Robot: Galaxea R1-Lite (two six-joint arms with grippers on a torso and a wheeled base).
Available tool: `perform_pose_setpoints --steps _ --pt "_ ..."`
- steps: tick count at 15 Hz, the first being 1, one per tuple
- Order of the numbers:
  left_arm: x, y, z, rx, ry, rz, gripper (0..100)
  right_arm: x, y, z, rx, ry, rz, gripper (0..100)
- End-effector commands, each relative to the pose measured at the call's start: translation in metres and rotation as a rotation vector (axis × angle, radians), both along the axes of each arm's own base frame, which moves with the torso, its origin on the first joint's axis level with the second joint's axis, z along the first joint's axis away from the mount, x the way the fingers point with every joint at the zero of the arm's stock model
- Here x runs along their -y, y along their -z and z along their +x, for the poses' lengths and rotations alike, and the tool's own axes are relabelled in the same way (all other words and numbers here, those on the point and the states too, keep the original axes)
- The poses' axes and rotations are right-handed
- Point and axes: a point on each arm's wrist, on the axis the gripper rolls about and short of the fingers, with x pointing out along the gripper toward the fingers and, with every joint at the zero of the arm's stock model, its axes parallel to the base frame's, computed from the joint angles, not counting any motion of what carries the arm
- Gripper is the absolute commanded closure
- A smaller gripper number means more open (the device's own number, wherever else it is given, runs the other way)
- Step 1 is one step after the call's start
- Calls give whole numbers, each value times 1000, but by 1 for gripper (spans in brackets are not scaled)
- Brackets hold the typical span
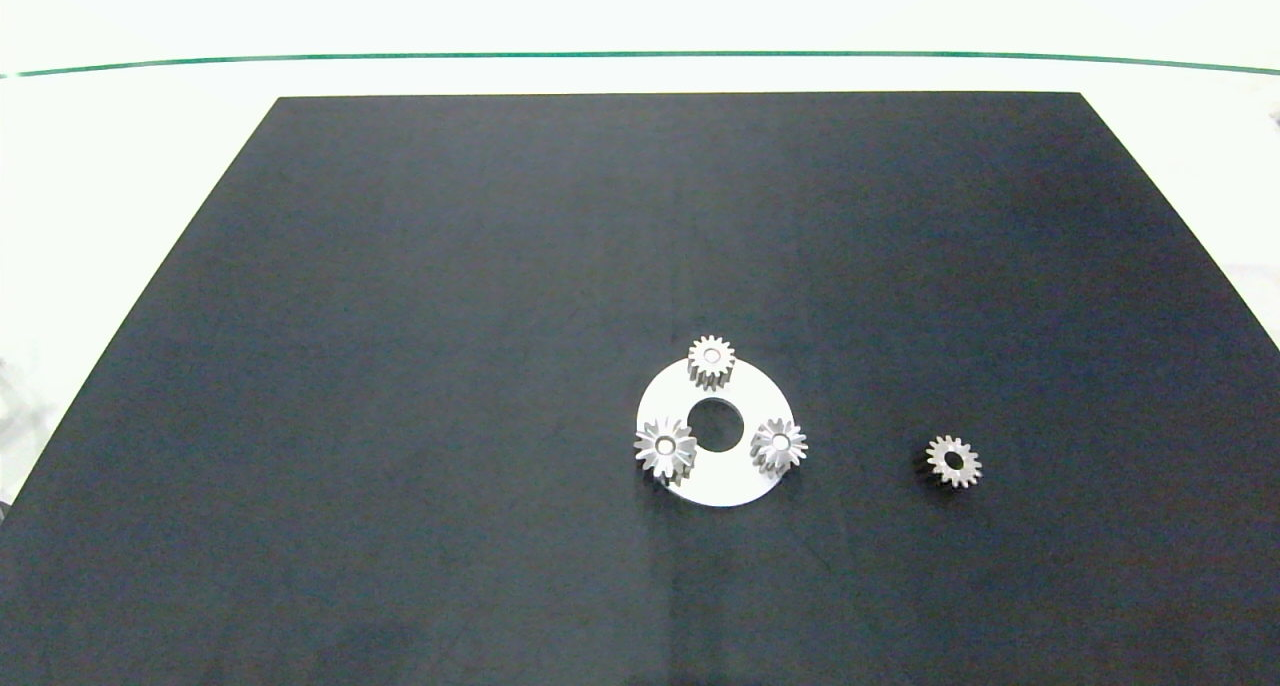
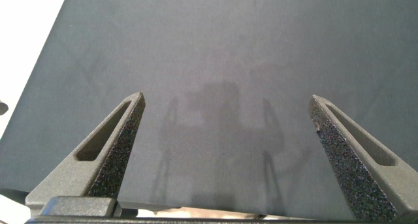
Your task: Remove an incorrectly installed larger gear and replace it with the correct smaller gear
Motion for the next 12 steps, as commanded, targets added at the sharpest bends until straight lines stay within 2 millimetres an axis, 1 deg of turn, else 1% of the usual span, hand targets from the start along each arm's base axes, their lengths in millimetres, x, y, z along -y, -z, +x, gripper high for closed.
perform_pose_setpoints --steps 1,12 --pt "0 0 0 -1 -1 0 0 0 0 0 -1 0 1 0" --pt "0 0 0 -2 -1 0 0 0 0 0 -1 0 1 0"
